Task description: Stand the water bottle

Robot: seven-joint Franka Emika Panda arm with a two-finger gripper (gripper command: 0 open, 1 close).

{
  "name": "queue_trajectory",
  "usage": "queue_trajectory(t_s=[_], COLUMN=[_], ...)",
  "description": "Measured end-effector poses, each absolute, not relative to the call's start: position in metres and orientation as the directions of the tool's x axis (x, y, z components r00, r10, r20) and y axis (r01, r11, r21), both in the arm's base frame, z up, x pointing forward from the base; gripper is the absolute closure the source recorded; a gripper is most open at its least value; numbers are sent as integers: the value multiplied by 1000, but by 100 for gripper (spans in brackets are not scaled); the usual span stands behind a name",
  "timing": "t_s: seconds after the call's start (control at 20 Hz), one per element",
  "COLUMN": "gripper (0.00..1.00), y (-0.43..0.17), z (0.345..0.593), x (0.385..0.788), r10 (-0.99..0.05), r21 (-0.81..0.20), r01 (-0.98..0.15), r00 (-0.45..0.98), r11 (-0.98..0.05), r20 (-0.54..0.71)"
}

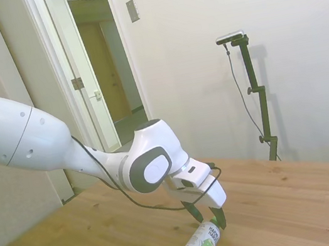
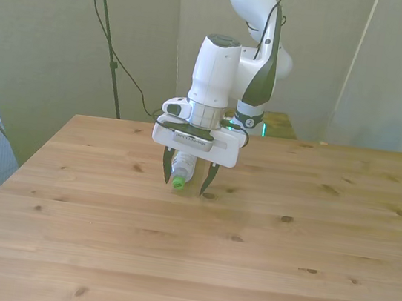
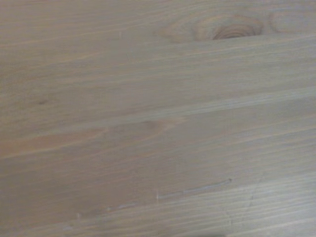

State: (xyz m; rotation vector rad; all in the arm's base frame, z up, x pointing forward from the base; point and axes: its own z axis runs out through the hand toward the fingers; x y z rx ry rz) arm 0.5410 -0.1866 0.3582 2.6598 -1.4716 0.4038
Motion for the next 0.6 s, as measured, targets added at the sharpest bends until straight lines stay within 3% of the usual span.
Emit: queue_trajectory(t_s=[0.6], gripper=[100], y=[-193], z=[352], x=[545], r10=[-831], r21=[-59], r01=[-850], r00=[493], r11=[-523], r20=[257])
